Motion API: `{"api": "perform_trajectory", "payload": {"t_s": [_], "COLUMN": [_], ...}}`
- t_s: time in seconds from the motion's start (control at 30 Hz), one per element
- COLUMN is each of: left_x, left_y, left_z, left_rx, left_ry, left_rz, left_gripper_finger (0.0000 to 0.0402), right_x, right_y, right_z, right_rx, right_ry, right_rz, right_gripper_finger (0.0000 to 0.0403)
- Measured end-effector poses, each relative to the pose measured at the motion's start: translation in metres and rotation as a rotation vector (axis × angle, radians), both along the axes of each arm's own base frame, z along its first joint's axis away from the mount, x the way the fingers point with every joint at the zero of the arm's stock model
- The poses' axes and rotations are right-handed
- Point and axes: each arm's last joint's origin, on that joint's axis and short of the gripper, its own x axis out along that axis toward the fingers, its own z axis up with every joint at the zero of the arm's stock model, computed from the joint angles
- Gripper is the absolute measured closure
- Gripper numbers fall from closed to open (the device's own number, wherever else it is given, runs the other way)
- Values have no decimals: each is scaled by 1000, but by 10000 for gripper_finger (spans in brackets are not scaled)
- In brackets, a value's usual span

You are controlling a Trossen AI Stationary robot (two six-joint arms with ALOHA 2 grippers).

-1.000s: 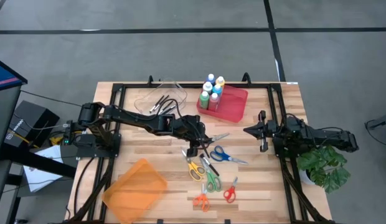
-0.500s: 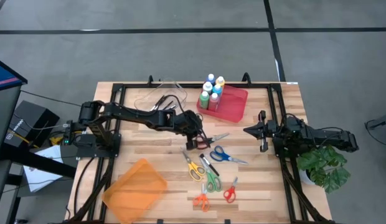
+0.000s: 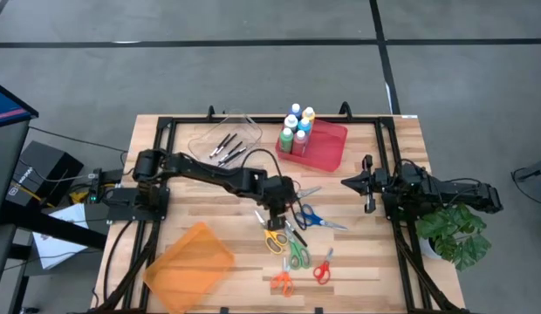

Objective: Pick & Place Paint Supplies
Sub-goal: Put the black paint brush into the transparent bin

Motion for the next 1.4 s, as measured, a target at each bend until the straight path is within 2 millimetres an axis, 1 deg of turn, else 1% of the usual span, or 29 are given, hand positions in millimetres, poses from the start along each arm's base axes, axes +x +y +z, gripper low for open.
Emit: {"api": "perform_trajectory", "payload": {"t_s": [0.13, 0.27, 0.37, 0.6, 0.67, 0.73, 0.8, 0.87, 0.93, 1.07, 1.23, 1.4], "left_x": [3, 3, 2, 4, 8, 12, 20, 28, 34, 37, 37, 38], "left_y": [-14, -17, -14, -17, -17, -17, -18, -19, -20, -26, -38, -38], "left_z": [10, 18, 17, 13, 10, 2, -4, -10, -21, -45, -62, -76], "left_rx": [58, 85, 86, 92, 100, 119, 130, 126, 107, 74, 55, 53], "left_ry": [-9, -51, -42, -64, -95, -101, -150, -196, -220, -174, -137, -106], "left_rz": [-106, -160, -165, -343, -374, -398, -402, -402, -415, -453, -487, -486], "left_gripper_finger": [401, 388, 359, 269, 248, 233, 225, 223, 224, 234, 240, 239], "right_x": [0, 0, 0, 0, 0, 0, 0, 0, 0, 0, 0, 0], "right_y": [0, 0, 0, 0, 0, 0, 0, 0, 0, 0, 0, 0], "right_z": [0, 0, 0, 0, 0, 0, 0, 0, 0, 0, 0, 0], "right_rx": [0, 0, 0, 0, 0, 0, 0, 0, 0, 0, 0, 0], "right_ry": [0, 0, 0, 0, 0, 0, 0, 0, 0, 0, 0, 0], "right_rz": [0, -1, -1, -1, -1, -1, -1, -2, -2, -2, -3, -2], "right_gripper_finger": [403, 403, 403, 403, 403, 403, 403, 403, 403, 403, 403, 403]}}
